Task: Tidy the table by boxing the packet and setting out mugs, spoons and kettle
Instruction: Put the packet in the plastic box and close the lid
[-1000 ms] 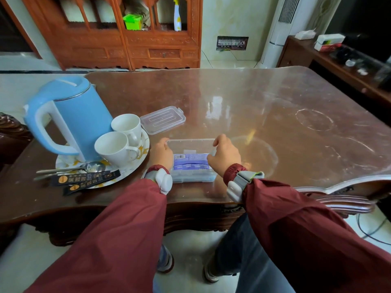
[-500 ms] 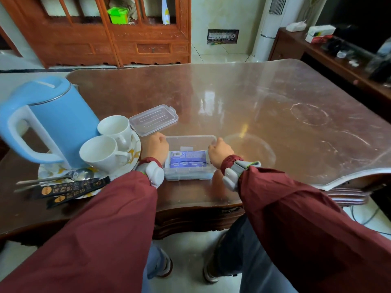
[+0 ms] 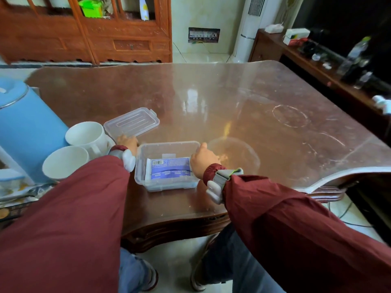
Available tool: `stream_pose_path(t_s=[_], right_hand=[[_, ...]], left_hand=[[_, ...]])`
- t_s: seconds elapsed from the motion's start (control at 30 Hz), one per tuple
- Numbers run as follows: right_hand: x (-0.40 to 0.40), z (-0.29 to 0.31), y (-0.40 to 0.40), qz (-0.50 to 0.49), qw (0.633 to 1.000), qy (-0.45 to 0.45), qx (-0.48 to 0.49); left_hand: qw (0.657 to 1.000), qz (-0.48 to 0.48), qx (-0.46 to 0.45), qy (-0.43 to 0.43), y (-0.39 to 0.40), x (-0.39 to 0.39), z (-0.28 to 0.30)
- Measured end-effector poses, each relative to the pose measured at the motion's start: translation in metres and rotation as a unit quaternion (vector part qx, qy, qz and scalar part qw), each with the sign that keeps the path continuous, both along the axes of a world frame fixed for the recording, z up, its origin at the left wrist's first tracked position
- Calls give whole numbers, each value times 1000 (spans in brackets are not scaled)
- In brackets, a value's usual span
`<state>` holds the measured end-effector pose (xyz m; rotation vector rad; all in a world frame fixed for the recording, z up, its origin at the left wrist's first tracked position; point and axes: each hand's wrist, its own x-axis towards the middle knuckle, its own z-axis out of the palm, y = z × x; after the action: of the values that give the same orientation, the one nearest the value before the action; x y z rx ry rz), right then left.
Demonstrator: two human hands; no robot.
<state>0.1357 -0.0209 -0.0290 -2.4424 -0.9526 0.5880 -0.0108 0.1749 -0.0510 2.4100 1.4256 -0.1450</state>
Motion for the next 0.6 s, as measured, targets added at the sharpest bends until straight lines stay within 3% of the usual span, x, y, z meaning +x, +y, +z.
stream_pose_path(t_s=[0.27,0.47,0.6], right_hand=[[-1,-1,0,-4,1000,0,12],[0,-2,1,-3,1000,7,20],[-1,-3,1,-5,1000,2,20]], left_hand=[[998,25,59,-3,-18,-5,10],[994,29,96,48,-31,-9,12],[989,37,139,-23,-33,-15,17]])
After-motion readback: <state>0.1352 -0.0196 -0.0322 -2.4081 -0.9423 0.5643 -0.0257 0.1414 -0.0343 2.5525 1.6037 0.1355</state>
